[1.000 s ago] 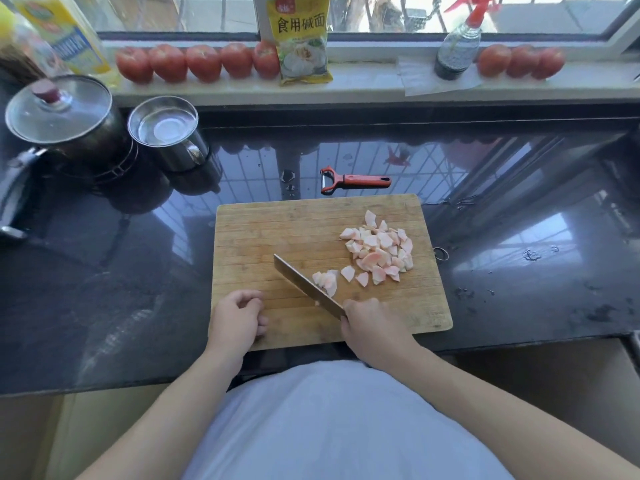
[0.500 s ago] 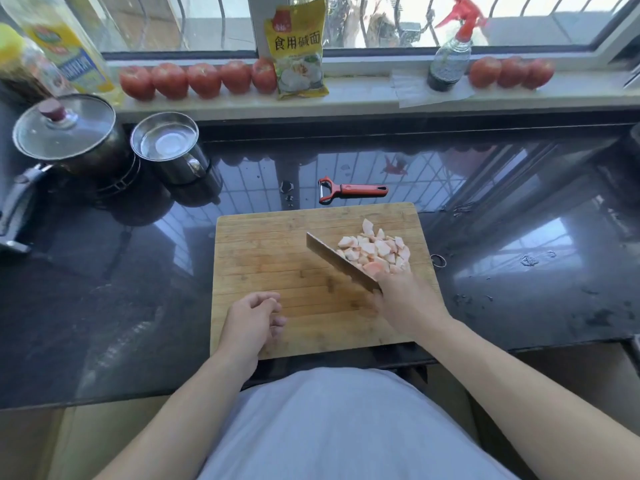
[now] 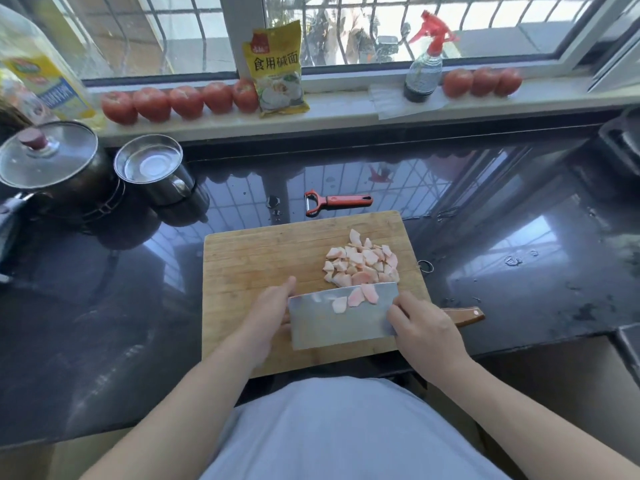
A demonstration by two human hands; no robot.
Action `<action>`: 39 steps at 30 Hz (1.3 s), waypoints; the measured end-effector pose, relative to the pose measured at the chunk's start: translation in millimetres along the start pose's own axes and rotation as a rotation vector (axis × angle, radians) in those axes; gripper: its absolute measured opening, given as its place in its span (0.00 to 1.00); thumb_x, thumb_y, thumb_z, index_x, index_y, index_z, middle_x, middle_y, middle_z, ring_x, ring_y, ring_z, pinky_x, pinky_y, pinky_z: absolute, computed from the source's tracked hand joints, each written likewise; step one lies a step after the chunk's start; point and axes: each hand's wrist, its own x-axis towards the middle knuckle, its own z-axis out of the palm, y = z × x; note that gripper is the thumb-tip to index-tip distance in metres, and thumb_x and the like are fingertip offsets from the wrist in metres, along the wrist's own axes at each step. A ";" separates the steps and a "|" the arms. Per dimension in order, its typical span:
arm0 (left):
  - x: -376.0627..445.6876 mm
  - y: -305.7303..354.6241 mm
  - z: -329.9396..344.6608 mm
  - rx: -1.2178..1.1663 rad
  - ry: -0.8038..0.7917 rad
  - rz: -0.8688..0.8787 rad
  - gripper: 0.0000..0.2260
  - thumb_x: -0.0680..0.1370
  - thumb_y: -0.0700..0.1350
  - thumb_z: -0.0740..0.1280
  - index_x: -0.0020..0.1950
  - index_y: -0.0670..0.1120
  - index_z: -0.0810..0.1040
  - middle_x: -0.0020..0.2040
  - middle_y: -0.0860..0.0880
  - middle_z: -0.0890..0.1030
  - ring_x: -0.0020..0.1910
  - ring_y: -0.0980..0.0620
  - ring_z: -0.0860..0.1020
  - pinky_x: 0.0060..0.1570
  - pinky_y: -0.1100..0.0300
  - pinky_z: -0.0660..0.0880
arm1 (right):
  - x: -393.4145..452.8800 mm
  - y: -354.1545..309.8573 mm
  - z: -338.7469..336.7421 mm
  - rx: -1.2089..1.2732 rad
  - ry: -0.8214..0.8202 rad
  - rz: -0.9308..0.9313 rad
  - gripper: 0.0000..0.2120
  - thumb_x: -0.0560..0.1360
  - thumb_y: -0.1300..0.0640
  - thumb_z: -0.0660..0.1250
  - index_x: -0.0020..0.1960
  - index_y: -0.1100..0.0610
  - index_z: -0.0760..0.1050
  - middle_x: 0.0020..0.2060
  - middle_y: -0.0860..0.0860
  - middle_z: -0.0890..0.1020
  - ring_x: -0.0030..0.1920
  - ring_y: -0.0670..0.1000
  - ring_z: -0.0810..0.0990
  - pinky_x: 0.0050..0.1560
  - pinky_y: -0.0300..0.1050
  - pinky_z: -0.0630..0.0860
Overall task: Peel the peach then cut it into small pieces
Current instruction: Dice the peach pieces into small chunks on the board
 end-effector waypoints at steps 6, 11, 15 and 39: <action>37.3 25.3 1.1 0.024 -0.781 -0.362 0.43 0.77 0.76 0.53 0.75 0.43 0.73 0.71 0.41 0.79 0.71 0.40 0.76 0.70 0.43 0.72 | -3.4 5.2 -14.6 0.116 0.023 -0.102 0.14 0.74 0.71 0.54 0.35 0.60 0.72 0.35 0.56 0.75 0.28 0.55 0.65 0.28 0.48 0.66; 37.8 58.0 27.2 0.220 -0.899 -0.272 0.43 0.80 0.74 0.51 0.74 0.39 0.75 0.71 0.38 0.78 0.68 0.40 0.78 0.65 0.45 0.75 | -7.1 13.3 -17.5 0.101 -0.011 -0.138 0.12 0.73 0.71 0.56 0.36 0.59 0.71 0.35 0.56 0.74 0.29 0.55 0.65 0.29 0.48 0.66; 39.0 69.6 30.2 0.144 -0.681 -0.102 0.32 0.85 0.63 0.54 0.67 0.36 0.79 0.65 0.37 0.82 0.57 0.44 0.84 0.60 0.50 0.80 | -11.6 22.8 -18.7 0.090 -0.023 -0.063 0.10 0.68 0.73 0.58 0.35 0.59 0.70 0.34 0.56 0.72 0.29 0.54 0.62 0.28 0.47 0.63; 42.1 21.9 83.0 1.472 -0.194 1.145 0.26 0.85 0.61 0.41 0.84 0.60 0.46 0.86 0.50 0.47 0.84 0.47 0.41 0.81 0.44 0.40 | 11.8 -8.0 -11.5 -0.054 -0.038 0.022 0.10 0.69 0.70 0.61 0.37 0.56 0.72 0.32 0.52 0.71 0.26 0.53 0.67 0.26 0.46 0.63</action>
